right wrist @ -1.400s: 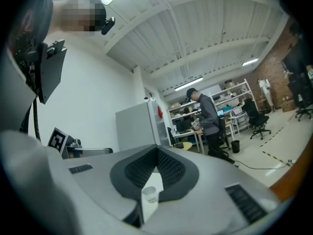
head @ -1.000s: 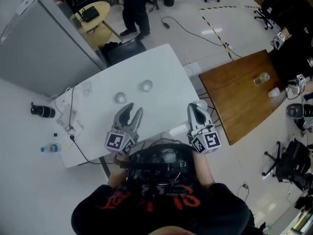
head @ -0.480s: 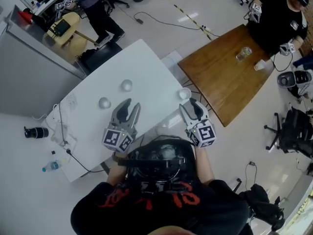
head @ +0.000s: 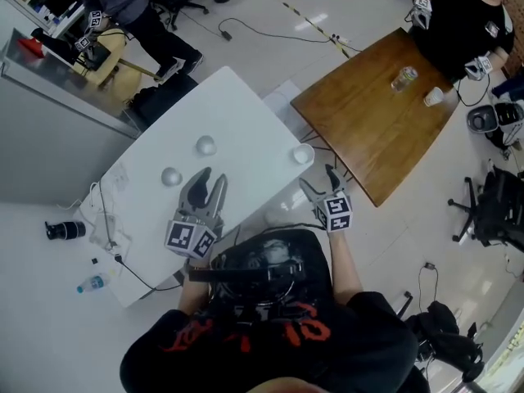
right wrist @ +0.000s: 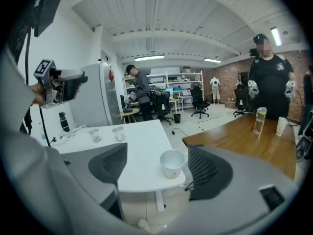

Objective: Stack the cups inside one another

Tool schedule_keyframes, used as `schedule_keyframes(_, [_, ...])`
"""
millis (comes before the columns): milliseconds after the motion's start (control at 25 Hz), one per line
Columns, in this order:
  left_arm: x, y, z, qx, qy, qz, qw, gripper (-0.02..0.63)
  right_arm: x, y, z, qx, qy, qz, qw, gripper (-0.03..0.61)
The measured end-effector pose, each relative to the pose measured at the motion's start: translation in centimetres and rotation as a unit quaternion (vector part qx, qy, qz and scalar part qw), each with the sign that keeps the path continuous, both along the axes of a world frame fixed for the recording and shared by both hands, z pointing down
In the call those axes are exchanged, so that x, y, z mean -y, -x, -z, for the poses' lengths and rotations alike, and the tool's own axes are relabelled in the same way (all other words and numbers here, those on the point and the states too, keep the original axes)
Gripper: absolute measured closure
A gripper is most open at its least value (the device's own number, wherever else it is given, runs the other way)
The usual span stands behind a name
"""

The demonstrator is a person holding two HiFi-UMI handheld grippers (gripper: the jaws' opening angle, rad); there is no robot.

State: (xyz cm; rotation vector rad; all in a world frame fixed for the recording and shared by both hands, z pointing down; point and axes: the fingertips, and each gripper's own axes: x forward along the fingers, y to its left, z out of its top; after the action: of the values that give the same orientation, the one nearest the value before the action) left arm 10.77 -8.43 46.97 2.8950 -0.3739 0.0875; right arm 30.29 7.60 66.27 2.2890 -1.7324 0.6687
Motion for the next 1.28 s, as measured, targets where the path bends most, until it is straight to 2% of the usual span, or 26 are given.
schedule_keyframes(240, [0.2, 0.8, 0.0, 0.009, -0.001, 0.022, 0.9997, 0.446, 1.1, -2.7, -8.0, 0.021, 0.056, 0.009, 0.998, 0.184])
schedule_keyframes(480, [0.7, 1.5, 0.3, 0.013, 0.002, 0.053, 0.9985, 0.448, 2.7, -4.4, -13.2, 0.033, 0.107, 0.039, 0.993, 0.184])
schedule_keyframes(760, [1.7, 3.5, -0.1, 0.016, 0.007, 0.083, 0.9964, 0.448, 5.5, -5.0, -14.7, 0.025, 0.129, 0.048, 0.990, 0.184])
schedule_keyframes(800, [1.6, 3.5, -0.1, 0.016, 0.007, 0.083, 0.9964, 0.448, 5.6, -5.1, -14.9, 0.026, 0.130, 0.048, 0.990, 0.196])
schedule_keyframes(880, [1.6, 3.3, -0.1, 0.013, 0.006, 0.083, 0.9964, 0.448, 5.7, -5.3, -14.9, 0.030, 0.130, 0.044, 0.990, 0.261])
schedule_keyframes(1280, [1.2, 2.7, -0.3, 0.010, 0.011, 0.074, 0.9972, 0.449, 3.9, -5.2, -14.8, 0.037, 0.125, 0.036, 0.991, 0.268])
